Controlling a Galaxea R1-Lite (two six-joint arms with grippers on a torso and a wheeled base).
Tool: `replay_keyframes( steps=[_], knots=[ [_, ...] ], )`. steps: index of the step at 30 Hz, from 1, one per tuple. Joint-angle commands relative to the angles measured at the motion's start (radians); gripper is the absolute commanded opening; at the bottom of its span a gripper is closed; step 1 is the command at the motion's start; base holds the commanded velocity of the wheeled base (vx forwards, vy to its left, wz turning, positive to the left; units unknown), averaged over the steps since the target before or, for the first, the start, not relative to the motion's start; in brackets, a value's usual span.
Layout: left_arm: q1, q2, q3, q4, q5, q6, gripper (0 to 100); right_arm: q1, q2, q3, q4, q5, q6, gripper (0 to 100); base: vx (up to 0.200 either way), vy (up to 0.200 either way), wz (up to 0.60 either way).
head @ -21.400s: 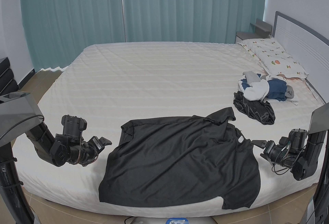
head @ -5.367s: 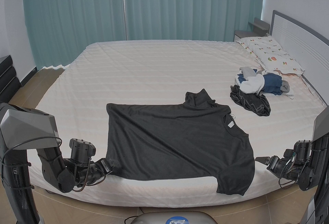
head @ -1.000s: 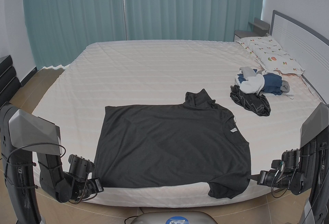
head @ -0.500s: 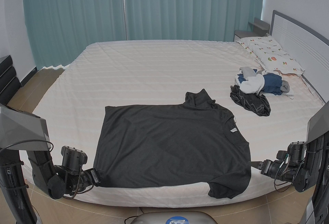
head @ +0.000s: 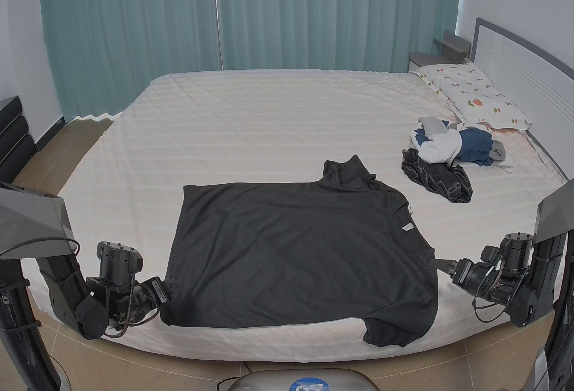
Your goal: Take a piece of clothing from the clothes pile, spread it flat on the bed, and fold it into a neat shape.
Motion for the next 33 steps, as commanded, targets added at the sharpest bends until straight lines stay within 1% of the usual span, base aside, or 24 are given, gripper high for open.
replay_keyframes(
  steps=[1,3,4,6,16,23,25,26,27,29,30,32,33],
  knots=[
    [0.010,0.002,-0.007,-0.002,-0.004,-0.001,100,0.001,0.005,-0.008,-0.009,0.000,0.012,100,0.000,0.200,0.00],
    [0.013,0.002,-0.005,-0.002,-0.014,-0.001,100,0.001,0.003,-0.009,-0.009,0.002,0.020,100,0.000,0.200,0.00],
    [0.014,0.002,-0.005,-0.002,-0.034,-0.001,100,0.001,0.002,-0.009,-0.009,0.000,0.032,100,0.000,0.000,0.00],
    [0.014,0.002,-0.005,-0.002,-0.045,-0.002,100,0.001,-0.003,-0.016,-0.009,0.002,0.043,100,0.000,0.000,0.00],
    [0.011,0.018,-0.011,-0.008,-0.050,-0.015,100,0.001,-0.007,-0.037,-0.009,-0.009,0.045,100,0.000,0.000,0.00],
    [0.002,0.019,-0.018,-0.008,-0.051,-0.032,100,0.003,-0.003,-0.098,-0.001,-0.012,0.043,100,0.200,0.000,0.00],
    [0.002,0.021,-0.022,-0.008,-0.053,-0.033,100,0.014,-0.001,-0.158,0.028,-0.012,0.042,100,0.200,0.000,0.00],
    [0.002,0.021,-0.022,-0.008,-0.053,-0.033,100,0.014,-0.001,-0.158,0.028,-0.012,0.042,100,0.200,0.000,0.00],
    [0.002,0.021,-0.027,-0.008,-0.065,-0.042,100,0.032,-0.007,-0.227,0.114,-0.012,0.042,100,0.200,0.000,0.00],
    [0.002,0.021,-0.027,-0.008,-0.066,-0.044,100,0.034,-0.007,-0.233,0.120,-0.014,0.042,100,0.200,0.000,0.00],
    [0.001,0.027,-0.034,-0.006,-0.069,-0.070,100,0.051,-0.009,-0.353,0.236,-0.014,0.039,100,0.200,0.000,0.00],
    [-0.001,0.031,-0.036,-0.006,-0.069,-0.073,100,0.058,-0.006,-0.408,0.281,-0.015,0.039,100,0.000,0.000,0.00],
    [-0.002,0.039,-0.037,-0.008,-0.071,-0.074,100,0.075,0.000,-0.490,0.365,-0.020,0.037,100,0.000,0.000,0.00]
  ],
)
